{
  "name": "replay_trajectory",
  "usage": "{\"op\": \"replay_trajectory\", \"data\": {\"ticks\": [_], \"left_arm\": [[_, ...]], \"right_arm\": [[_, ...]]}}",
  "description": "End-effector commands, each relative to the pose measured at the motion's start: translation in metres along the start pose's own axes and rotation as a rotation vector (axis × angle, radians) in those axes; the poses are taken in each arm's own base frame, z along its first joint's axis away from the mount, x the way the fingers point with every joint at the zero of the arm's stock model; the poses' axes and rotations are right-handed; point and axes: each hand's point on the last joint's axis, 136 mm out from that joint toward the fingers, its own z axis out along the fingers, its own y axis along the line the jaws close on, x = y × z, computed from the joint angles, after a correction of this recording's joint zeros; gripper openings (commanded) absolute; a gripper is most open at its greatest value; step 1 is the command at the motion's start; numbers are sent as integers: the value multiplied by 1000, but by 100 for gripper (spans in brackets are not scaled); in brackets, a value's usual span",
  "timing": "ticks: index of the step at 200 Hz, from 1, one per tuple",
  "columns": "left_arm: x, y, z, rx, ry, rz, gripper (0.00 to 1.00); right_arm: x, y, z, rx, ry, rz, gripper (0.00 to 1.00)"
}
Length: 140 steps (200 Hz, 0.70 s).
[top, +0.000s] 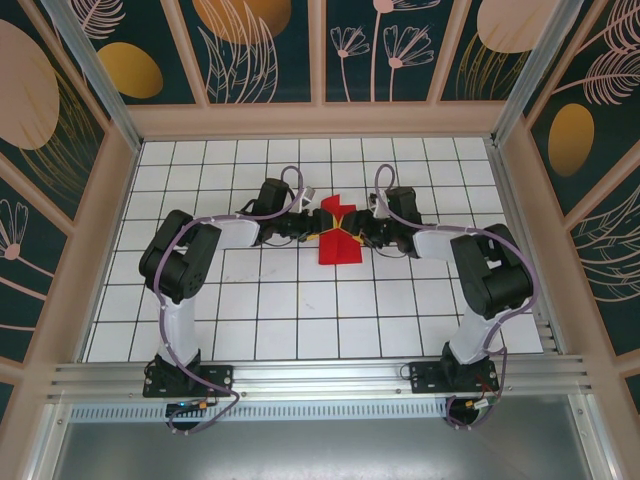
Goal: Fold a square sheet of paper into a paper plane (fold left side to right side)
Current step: First fold in half a square sheet of paper at the center of the table.
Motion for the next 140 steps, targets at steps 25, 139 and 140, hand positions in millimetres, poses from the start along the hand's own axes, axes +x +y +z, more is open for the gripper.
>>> {"op": "replay_trajectory", "data": {"ticks": [25,139,140], "left_arm": [[-6,-6,3,17,-10,20,65],[-15,-17,-17,-58,-66,70,73],[-15,-16,-18,-62,-68,71,74]], "right_arm": [[1,1,16,-37,39,15,46],[-6,-19,13,53,42,7,1],[-6,-20,13,56,42,8,1]]}}
